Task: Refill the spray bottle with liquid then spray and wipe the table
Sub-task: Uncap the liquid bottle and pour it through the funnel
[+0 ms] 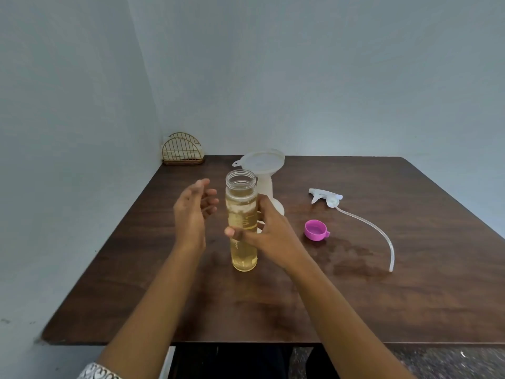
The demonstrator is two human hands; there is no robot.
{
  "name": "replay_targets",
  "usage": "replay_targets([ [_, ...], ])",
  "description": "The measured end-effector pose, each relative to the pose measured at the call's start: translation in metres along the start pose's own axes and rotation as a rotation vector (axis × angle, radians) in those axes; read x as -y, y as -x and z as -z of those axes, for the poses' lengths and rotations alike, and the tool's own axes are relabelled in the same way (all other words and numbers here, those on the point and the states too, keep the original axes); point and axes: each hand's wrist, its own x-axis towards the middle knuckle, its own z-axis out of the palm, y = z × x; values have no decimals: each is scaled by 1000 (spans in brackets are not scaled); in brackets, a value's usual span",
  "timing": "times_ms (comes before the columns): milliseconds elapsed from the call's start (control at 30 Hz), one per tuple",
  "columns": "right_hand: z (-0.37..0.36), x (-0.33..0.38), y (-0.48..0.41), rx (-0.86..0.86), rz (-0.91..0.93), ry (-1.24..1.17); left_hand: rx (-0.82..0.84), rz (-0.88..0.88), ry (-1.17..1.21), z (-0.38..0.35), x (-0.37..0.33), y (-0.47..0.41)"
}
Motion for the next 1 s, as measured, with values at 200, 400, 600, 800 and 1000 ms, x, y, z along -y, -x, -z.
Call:
replay_targets([
  [200,-16,-2,-4,-172,-6,31,236,242,-170,-20,-46,-44],
  [400,-3,0,6,-297,-1,73,298,263,-251,-40,-64,-45],
  [600,45,19,7,-389,6,121,325,288,-268,-42,-60,-35],
  [800,98,36,-5,-398,23,202,322,281,-155,-46,-57,-31],
  [1000,129,38,-32,-383,36,253,324,274,-84,-51,-49,-30],
])
